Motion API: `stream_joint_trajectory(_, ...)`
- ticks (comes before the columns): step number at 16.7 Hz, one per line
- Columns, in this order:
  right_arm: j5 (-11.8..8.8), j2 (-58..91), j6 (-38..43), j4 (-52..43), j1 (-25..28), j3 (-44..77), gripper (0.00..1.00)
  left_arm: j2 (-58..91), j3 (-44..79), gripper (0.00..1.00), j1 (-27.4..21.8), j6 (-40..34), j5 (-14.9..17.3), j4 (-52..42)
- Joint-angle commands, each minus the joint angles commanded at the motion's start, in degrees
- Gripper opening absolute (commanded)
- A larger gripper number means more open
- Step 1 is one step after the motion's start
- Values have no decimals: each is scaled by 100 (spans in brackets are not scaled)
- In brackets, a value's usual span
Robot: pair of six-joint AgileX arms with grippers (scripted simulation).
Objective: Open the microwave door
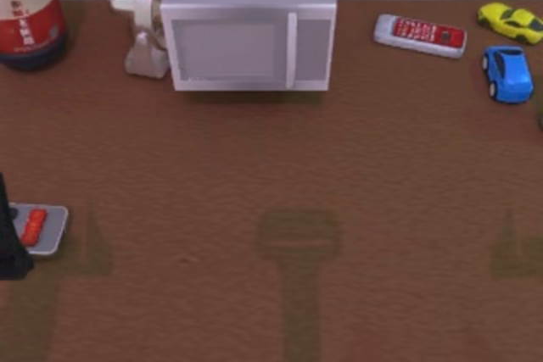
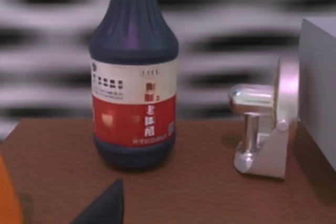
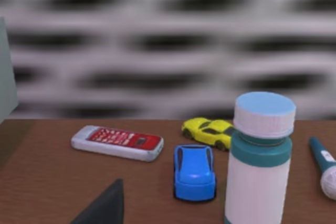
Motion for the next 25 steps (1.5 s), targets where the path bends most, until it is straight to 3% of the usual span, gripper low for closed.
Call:
stream_joint_trajectory(4, 0, 0, 0, 0, 0, 0, 100, 175, 161, 100, -79, -49, -46, -95)
stream_joint_trajectory(9, 0, 0, 0, 0, 0, 0, 100, 1681, 1473, 100, -663, -482, -409, -731)
stream_joint_trajectory(25, 0, 0, 0, 0, 0, 0, 100, 10707, 9051, 100, -3522, -3028, -2137, -2958)
